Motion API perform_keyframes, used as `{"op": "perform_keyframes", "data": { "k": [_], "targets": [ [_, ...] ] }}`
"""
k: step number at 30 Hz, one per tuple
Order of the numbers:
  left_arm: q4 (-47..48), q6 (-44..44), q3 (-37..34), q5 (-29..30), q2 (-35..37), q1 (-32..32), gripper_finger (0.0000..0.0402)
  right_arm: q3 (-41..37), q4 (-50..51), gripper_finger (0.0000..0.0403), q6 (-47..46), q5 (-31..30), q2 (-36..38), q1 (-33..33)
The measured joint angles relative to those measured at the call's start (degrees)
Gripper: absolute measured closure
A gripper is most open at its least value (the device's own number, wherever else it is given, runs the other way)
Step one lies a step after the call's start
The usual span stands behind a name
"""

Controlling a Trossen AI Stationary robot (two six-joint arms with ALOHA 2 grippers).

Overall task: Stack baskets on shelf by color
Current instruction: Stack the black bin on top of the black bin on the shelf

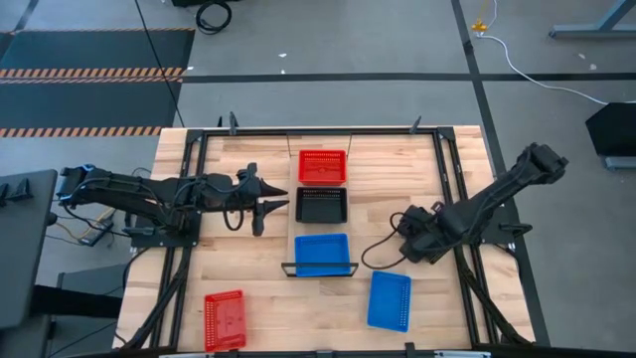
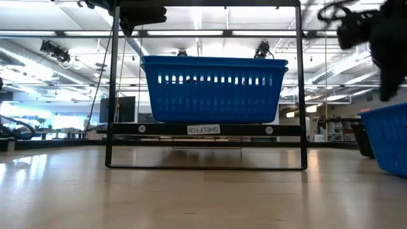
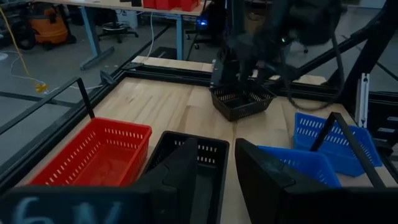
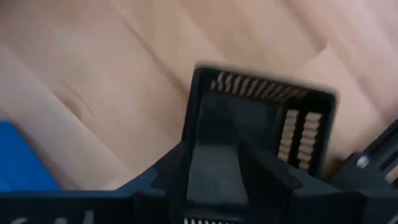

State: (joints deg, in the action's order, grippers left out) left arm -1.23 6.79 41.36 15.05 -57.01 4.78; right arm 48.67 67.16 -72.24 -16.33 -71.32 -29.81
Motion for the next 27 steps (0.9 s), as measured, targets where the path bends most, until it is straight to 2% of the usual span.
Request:
{"op": "perform_keyframes", "data": {
  "k": [3, 9, 13, 23, 27],
  "targets": [
    [-0.07, -0.55, -0.01, 0.02, 0.00, -0.02, 0.0285, -2.00, -1.87, 0.0244, -1.41, 2.17, -1.56, -1.45],
    [-0.59, -1.48, 0.00, 0.24, 0.00, -0.02, 0.0285, -2.17, -5.62, 0.0211, -3.23, 2.82, -3.29, -4.10],
    [-0.59, -1.47, -0.01, 0.35, -0.01, -0.02, 0.0285, -2.13, -4.95, 0.0194, -5.34, 6.17, -4.68, -5.26],
    [-0.66, -1.95, -0.02, 0.33, -0.02, -0.02, 0.0285, -2.13, -5.06, 0.0194, -9.25, 8.32, -8.12, -8.80],
    [-0.71, -2.89, -0.01, 0.32, -0.02, -0.02, 0.0285, -2.15, -4.98, 0.0197, -8.80, 6.45, -10.52, -8.80]
  ]
}}
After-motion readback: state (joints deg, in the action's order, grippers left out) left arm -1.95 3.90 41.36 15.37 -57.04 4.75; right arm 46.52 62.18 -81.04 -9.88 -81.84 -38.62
